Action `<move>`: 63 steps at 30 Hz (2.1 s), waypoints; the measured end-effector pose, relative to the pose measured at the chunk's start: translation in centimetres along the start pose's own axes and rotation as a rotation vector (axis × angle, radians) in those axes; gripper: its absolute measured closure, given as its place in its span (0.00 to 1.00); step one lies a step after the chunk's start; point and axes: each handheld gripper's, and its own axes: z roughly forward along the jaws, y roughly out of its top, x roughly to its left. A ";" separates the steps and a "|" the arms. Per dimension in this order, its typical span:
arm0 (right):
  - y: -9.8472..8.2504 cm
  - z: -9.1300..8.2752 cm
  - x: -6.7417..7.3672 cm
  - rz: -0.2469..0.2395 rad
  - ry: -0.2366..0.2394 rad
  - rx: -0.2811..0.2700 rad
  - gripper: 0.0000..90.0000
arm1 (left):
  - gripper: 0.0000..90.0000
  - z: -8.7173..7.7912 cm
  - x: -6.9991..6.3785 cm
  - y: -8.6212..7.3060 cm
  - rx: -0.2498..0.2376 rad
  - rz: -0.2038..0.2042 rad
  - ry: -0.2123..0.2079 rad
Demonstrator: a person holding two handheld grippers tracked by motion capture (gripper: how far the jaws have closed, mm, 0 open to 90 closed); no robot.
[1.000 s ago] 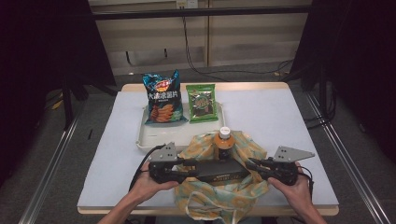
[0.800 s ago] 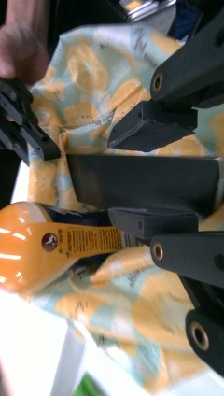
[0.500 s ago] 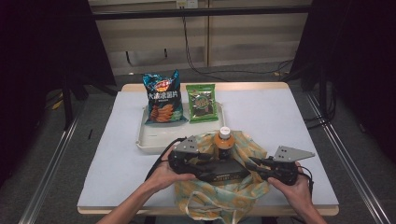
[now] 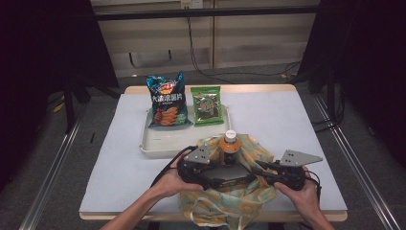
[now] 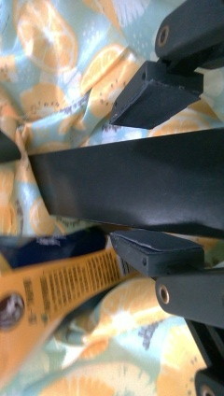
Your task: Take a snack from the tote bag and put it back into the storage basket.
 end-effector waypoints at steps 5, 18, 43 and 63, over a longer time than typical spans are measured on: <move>0.0 0.1 0.0 0.002 0.003 0.004 0.80 | 0.43 0.6 0.1 -0.6 0.031 0.002 -0.003; -0.1 0.3 0.0 0.012 0.008 0.009 0.69 | 0.44 1.9 0.0 -1.2 0.075 -0.011 0.009; 0.2 -0.5 -0.1 0.034 -0.014 -0.017 0.96 | 0.48 -0.3 -0.9 -0.6 0.049 -0.019 -0.026; -0.2 -1.7 -1.1 0.063 -0.051 -0.034 0.95 | 0.48 -3.9 -0.7 0.0 -0.101 -0.059 -0.054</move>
